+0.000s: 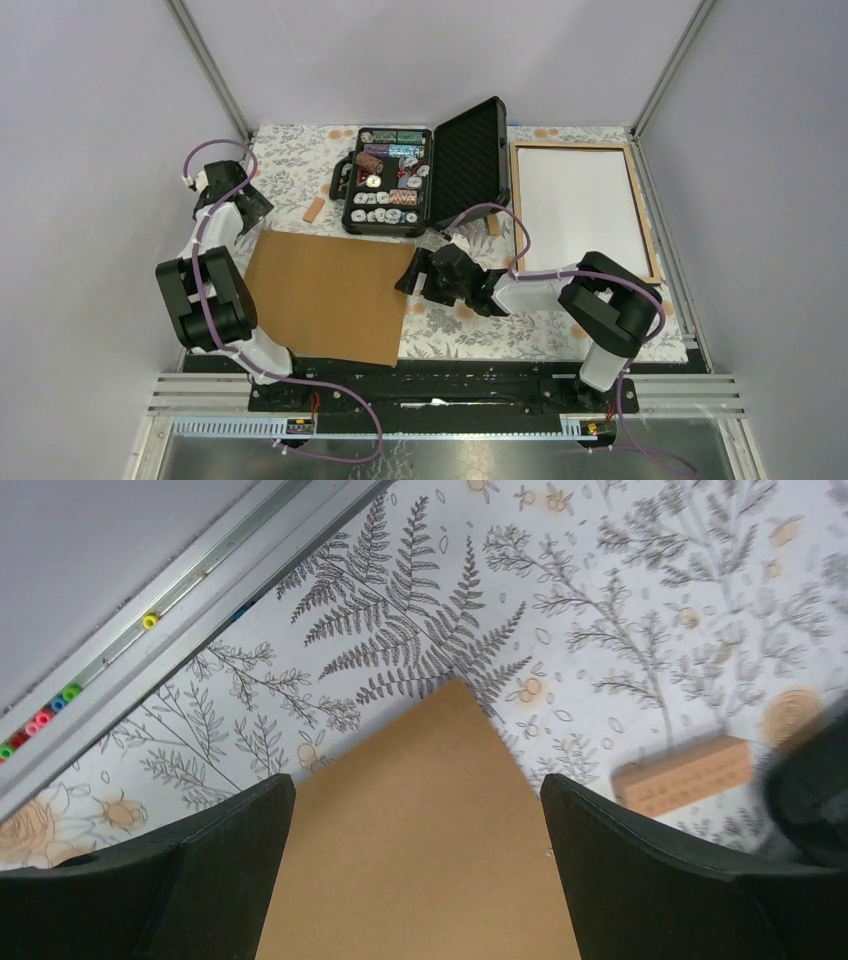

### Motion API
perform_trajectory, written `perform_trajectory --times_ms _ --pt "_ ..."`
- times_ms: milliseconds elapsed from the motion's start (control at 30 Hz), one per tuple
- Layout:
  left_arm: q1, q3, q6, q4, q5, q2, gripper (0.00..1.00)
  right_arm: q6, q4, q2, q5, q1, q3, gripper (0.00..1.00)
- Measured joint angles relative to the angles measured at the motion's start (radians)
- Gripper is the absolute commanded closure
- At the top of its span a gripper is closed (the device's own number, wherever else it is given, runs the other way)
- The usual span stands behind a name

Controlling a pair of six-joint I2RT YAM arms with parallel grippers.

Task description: Put the photo into the frame

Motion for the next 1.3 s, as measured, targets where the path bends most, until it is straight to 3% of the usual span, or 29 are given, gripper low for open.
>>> perform_trajectory --times_ms 433,833,1100,1300 --pt "0.061 0.022 0.126 0.067 0.172 0.246 0.01 0.011 0.143 0.079 -0.048 -0.041 0.018 0.06" --pt "0.064 -0.005 0.070 0.141 0.267 0.233 0.01 0.033 0.196 0.177 -0.019 -0.041 0.109 0.10" --pt "0.082 -0.102 0.025 0.216 0.299 0.167 0.02 0.070 0.293 0.158 -0.056 -0.048 0.034 0.17" --pt "0.094 -0.222 -0.042 0.330 0.364 0.091 0.02 0.082 0.298 0.109 -0.084 -0.048 -0.029 0.31"
